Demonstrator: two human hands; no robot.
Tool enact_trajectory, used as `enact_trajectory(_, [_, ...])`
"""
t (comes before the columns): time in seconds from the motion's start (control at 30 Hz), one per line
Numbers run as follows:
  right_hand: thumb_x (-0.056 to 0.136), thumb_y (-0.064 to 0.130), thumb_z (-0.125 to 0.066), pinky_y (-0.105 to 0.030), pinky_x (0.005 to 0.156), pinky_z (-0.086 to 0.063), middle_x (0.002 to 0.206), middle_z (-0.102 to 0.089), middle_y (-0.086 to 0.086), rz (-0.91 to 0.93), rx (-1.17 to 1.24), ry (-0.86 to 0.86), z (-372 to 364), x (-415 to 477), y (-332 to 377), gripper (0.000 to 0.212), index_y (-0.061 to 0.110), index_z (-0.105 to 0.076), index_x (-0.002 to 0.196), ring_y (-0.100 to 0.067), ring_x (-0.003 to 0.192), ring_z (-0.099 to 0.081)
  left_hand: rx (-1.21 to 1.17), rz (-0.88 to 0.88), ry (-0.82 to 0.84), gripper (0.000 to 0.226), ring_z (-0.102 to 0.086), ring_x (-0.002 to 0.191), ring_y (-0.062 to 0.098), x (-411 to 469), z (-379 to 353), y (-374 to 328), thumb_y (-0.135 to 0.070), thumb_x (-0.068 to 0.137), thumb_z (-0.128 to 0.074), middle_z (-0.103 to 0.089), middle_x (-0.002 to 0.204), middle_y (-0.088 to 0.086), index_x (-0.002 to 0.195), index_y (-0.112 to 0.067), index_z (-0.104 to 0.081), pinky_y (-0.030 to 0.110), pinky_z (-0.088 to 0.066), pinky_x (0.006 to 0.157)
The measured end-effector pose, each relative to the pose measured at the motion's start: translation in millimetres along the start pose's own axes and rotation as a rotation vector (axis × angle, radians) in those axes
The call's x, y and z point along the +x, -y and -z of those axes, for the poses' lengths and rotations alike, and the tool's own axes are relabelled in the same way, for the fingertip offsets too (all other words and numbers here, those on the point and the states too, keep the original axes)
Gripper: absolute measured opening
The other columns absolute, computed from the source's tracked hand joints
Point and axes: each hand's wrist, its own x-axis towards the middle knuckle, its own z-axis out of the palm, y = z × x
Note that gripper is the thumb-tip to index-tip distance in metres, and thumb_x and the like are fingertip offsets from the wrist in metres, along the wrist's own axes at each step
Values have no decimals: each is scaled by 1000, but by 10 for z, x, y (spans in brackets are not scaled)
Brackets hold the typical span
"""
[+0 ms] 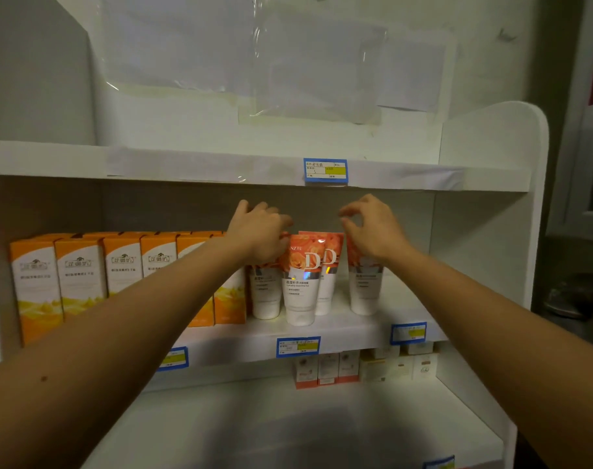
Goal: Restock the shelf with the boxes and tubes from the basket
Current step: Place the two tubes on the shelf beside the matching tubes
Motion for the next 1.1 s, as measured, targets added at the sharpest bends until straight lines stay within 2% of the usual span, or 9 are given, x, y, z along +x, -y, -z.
enact_trajectory(0.07, [95,23,-47,-43,100,-45,132,-50,-7,-40,-64,-8,59,11,-181,32,17,-58,125,-29,120,-51,-26,-31,-4,39,-39,129,23,16,-15,-17,-37,95,-39,-54,131,5,129,-23,-52,42,-20,109])
enact_trajectory(0.17, [95,23,-46,-47,101,-45,136,-52,-7,-78,-184,128,100,11,-377,37,18,-52,132,-30,123,-51,-53,-49,-7,35,-40,127,23,39,-16,-45,-37,94,-45,-57,127,3,124,-24,-57,42,-20,110])
enact_trajectory(0.27, [95,23,-49,-45,98,-49,129,-60,-9,-85,-241,232,85,31,-404,34,20,-57,128,-29,116,-57,-76,-44,-9,31,-41,126,22,58,-14,-79,-32,93,-48,-60,125,2,121,-22,-59,42,-19,111])
enact_trajectory(0.43, [93,20,-50,-46,95,-49,122,-61,-14,-24,-357,221,18,109,-381,28,16,-60,119,-33,109,-59,-97,-16,-30,28,-44,125,21,88,-31,-103,-27,93,-50,-62,124,1,118,-21,-60,41,-20,111])
enact_trajectory(0.53, [95,18,-47,-42,94,-50,121,-62,-16,-15,-359,254,40,151,-437,27,13,-58,119,-34,108,-59,-103,0,-41,29,-45,125,20,107,-41,-112,-27,92,-52,-63,124,0,119,-22,-61,40,-21,110])
enact_trajectory(0.67, [90,11,-51,-38,87,-48,117,-63,-17,-13,-394,265,168,250,-582,23,14,-64,109,-35,105,-59,-99,6,-46,29,-46,124,20,127,-27,-107,-27,91,-54,-63,124,-2,118,-24,-63,40,-22,108])
enact_trajectory(0.87, [92,10,-49,-37,90,-47,122,-63,-15,-37,-379,264,214,238,-672,28,14,-63,116,-35,109,-59,-136,26,-50,27,-49,122,19,140,24,-117,-27,89,-59,-66,121,-2,114,-22,-67,40,-21,109])
enact_trajectory(1.03, [92,21,-50,-40,93,-46,131,-58,-9,-26,-440,297,197,191,-577,34,27,-57,125,-32,117,-55,-176,52,-18,25,-53,118,19,151,70,-104,-27,85,-64,-68,117,-2,108,-21,-70,39,-22,109])
enact_trajectory(1.1, [91,25,-52,-42,96,-46,135,-55,-5,4,-487,224,187,160,-481,41,29,-52,131,-29,121,-54,-175,55,-7,25,-53,118,19,154,81,-101,-26,85,-65,-68,118,-2,108,-21,-70,40,-21,110])
